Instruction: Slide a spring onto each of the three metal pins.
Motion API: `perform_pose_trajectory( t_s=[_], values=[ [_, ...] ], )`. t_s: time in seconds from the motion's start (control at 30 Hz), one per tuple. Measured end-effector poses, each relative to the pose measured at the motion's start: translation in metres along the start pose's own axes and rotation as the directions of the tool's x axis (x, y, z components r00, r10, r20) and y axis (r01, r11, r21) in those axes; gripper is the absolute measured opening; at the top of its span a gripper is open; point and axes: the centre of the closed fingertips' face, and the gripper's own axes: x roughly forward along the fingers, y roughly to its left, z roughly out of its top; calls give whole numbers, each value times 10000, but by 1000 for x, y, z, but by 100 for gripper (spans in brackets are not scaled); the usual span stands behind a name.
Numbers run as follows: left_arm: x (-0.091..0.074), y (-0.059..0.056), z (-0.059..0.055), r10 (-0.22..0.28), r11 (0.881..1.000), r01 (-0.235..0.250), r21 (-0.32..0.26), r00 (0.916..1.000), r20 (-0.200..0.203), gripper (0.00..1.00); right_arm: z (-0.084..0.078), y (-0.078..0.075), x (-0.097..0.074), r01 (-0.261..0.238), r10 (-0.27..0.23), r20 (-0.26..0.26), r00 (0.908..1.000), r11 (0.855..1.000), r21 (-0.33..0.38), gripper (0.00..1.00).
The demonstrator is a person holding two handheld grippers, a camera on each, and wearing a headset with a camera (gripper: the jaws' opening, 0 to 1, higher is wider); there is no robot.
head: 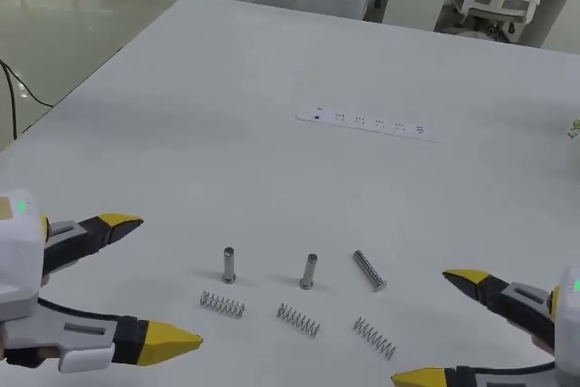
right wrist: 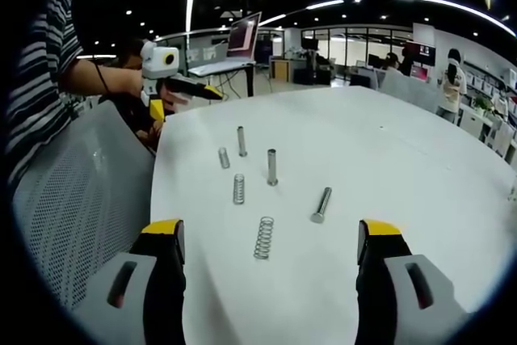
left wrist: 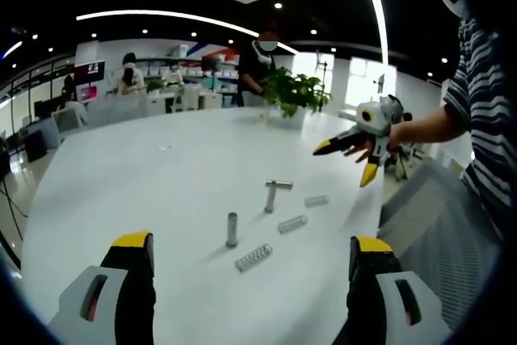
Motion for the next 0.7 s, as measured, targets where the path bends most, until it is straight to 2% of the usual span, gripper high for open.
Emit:
perform_pose_trajectory(
  t_s=[0.33,0.7],
  values=[
    [-1,2,-1,33,10000,-33,15,10000,9,98,-3,1,0,-99,100,-126,9999,9999,44,87],
    [3,-4,-2,-267,9996,268,101,9996,-108,98,-2,0,-1,14,-13,-110,9999,10000,53,88]
  ],
)
